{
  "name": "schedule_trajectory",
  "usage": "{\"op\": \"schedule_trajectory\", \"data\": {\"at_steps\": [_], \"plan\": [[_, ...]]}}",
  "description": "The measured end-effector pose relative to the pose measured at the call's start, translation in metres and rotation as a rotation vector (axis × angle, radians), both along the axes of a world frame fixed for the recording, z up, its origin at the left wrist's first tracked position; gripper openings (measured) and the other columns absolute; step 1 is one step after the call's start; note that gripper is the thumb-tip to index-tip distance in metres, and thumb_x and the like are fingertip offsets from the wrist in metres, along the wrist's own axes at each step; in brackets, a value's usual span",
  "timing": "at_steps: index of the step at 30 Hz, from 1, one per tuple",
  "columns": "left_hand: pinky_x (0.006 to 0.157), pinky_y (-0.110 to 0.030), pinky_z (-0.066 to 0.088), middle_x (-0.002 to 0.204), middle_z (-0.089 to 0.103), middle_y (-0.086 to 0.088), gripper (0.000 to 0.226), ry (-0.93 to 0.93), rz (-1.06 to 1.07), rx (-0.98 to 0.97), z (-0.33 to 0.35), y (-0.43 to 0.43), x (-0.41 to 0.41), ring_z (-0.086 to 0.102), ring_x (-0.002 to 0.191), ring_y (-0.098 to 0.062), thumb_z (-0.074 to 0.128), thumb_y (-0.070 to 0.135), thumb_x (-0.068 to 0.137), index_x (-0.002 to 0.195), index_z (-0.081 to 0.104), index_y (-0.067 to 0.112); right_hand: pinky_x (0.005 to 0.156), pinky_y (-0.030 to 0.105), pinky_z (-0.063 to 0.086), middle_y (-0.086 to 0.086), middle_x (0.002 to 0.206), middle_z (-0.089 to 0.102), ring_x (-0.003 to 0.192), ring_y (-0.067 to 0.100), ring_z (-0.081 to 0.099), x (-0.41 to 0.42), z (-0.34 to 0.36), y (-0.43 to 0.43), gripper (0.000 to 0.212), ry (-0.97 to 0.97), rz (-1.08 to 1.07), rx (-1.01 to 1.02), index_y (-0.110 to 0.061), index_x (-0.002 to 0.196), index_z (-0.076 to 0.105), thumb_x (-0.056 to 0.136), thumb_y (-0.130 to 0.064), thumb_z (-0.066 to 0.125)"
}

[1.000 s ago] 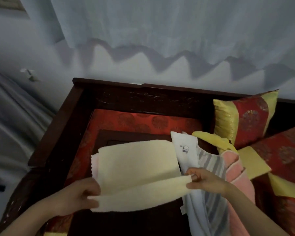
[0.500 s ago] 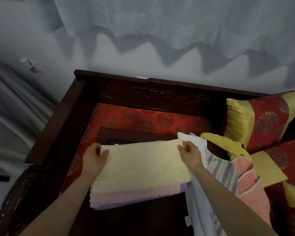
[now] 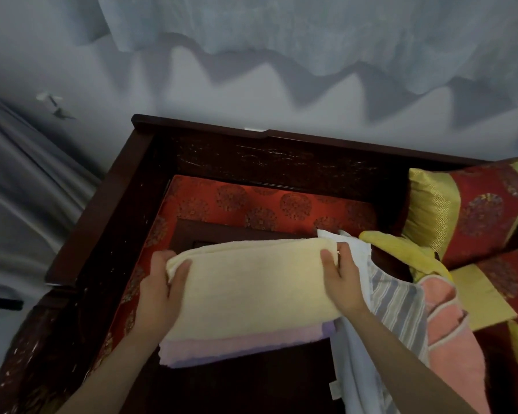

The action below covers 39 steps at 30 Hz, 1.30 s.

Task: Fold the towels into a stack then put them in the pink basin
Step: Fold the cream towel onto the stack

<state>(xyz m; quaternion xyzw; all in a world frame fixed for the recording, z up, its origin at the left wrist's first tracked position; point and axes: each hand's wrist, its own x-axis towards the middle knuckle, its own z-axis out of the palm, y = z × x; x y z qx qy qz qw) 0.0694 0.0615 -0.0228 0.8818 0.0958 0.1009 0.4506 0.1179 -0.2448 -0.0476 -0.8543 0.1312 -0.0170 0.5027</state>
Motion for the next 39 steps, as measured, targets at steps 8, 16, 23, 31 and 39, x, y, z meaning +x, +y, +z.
{"op": "schedule_trajectory", "data": {"at_steps": [8, 16, 23, 31, 39], "plan": [[0.061, -0.039, 0.052, 0.078, 0.060, 0.000, 0.019, 0.211, 0.127, 0.061, -0.032, 0.028, -0.034, 0.064, 0.071, -0.024, 0.050, 0.043, 0.091, 0.098, 0.036, 0.032, 0.062, 0.031, 0.037, -0.004, 0.063, 0.051, 0.059, 0.013, 0.051, -0.004, -0.009, 0.013, 0.014, 0.156, 0.212, -0.231, -0.017, 0.089, 0.043, 0.096, -0.026, 0.051], [0.114, -0.055, 0.007, 0.158, 0.019, -0.007, 0.074, 0.224, -0.190, 0.613, -0.058, -0.035, -0.056, 0.013, 0.146, -0.023, 0.025, 0.058, 0.090, 0.150, 0.018, 0.016, 0.113, 0.055, 0.014, -0.006, 0.158, 0.024, 0.146, 0.016, 0.021, -0.058, -0.040, 0.052, 0.066, -0.205, 0.680, -0.778, -0.037, 0.149, 0.022, 0.091, -0.064, 0.037], [0.113, -0.058, 0.004, 0.159, 0.018, -0.002, 0.075, 0.345, -0.294, 0.753, -0.093, -0.012, -0.016, 0.011, 0.146, -0.014, 0.006, 0.063, 0.091, 0.151, 0.015, 0.018, 0.112, 0.058, 0.002, -0.007, 0.161, 0.011, 0.148, 0.016, 0.009, -0.047, -0.066, 0.082, 0.065, 0.015, 0.621, -0.805, -0.037, 0.151, 0.011, 0.093, -0.064, 0.021], [0.112, -0.061, 0.009, 0.144, 0.044, 0.004, 0.081, 0.323, -0.490, 0.795, -0.066, 0.024, 0.037, 0.033, 0.136, -0.015, 0.000, 0.068, 0.086, 0.140, 0.041, 0.023, 0.114, 0.062, 0.003, -0.003, 0.156, 0.027, 0.145, 0.017, 0.020, -0.003, -0.049, 0.078, 0.072, 0.047, 0.611, -0.740, -0.028, 0.146, 0.028, 0.084, -0.062, 0.043], [0.077, -0.026, 0.045, 0.091, 0.063, 0.008, 0.015, 0.488, -0.635, 0.286, -0.015, 0.044, 0.087, 0.063, 0.093, -0.018, 0.072, 0.029, 0.080, 0.074, 0.061, 0.038, 0.087, 0.040, 0.028, -0.002, 0.106, 0.053, 0.109, 0.023, 0.045, 0.037, -0.033, 0.047, 0.042, -0.040, 0.649, -0.784, -0.028, 0.113, 0.060, 0.088, -0.057, 0.043]]}}
